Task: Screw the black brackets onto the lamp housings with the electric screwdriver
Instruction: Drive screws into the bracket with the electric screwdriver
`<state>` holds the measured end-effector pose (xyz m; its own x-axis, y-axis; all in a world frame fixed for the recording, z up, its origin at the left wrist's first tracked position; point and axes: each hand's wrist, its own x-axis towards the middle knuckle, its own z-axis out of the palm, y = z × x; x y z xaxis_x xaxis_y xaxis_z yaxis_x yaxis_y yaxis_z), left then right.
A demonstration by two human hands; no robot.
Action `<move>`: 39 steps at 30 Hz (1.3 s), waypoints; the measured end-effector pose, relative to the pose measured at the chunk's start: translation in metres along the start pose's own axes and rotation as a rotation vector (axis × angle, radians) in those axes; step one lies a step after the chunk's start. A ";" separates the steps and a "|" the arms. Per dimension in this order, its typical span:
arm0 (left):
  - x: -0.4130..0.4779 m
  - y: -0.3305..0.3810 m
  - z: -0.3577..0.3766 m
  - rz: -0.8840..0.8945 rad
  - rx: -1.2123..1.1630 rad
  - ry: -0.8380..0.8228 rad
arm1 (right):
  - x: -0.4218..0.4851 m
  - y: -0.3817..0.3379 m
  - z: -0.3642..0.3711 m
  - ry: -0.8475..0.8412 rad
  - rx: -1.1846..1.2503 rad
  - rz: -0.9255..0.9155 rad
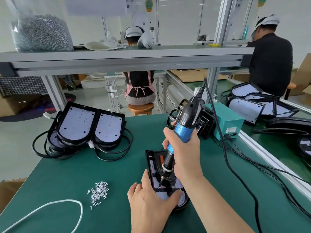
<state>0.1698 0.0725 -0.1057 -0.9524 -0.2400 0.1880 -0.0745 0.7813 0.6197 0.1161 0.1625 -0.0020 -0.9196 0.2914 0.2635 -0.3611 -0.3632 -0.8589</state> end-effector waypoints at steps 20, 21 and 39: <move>-0.003 0.003 -0.004 0.034 -0.129 0.017 | 0.003 0.010 -0.002 -0.097 -0.048 -0.038; -0.003 0.003 -0.005 0.037 -0.135 0.014 | 0.004 0.011 -0.002 -0.113 -0.047 -0.042; -0.005 0.013 -0.014 0.077 -0.140 0.048 | 0.001 0.008 -0.006 -0.249 0.033 0.055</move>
<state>0.1779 0.0762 -0.0882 -0.9383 -0.2119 0.2732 0.0435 0.7116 0.7012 0.1132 0.1653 -0.0115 -0.9463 0.0454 0.3202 -0.3107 -0.4024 -0.8611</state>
